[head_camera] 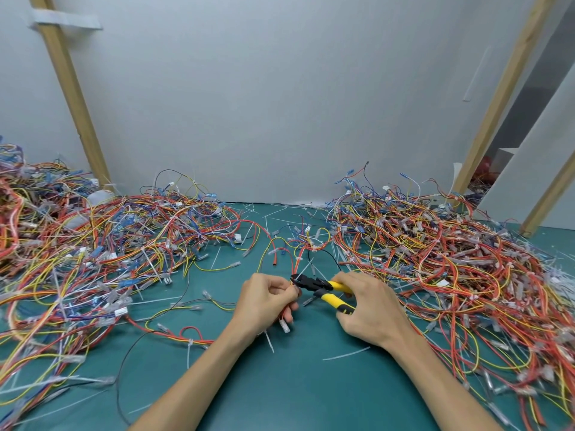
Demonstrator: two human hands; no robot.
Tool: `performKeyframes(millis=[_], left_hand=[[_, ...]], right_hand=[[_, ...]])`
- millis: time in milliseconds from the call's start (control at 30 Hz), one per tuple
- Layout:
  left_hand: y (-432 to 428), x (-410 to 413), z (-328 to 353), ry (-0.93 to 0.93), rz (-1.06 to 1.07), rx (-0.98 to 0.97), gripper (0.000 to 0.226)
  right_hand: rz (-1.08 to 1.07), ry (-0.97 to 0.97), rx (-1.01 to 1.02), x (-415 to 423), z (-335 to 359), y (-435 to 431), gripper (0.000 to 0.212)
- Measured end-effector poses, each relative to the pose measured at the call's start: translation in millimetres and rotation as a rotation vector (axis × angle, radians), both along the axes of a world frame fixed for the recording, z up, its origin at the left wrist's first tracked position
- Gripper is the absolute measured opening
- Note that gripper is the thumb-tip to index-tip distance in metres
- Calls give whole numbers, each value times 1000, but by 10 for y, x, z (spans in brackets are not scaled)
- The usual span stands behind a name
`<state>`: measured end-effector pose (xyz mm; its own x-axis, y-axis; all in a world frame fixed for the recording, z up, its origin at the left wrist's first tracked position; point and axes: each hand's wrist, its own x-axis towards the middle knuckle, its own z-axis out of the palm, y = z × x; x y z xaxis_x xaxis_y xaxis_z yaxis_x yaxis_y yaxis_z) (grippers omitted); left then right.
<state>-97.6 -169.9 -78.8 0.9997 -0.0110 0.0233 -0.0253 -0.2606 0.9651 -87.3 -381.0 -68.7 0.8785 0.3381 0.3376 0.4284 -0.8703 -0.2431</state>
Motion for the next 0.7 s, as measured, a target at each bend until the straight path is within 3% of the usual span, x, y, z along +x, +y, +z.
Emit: performKeyframes(millis=[167, 700], left_hand=[[-1, -1, 2, -10, 3, 8, 20], [39, 35, 2, 18, -173, -120, 24]], right_hand=[[-33, 13, -5, -5, 8, 1, 16], [-138, 56, 47, 19, -36, 9, 21]])
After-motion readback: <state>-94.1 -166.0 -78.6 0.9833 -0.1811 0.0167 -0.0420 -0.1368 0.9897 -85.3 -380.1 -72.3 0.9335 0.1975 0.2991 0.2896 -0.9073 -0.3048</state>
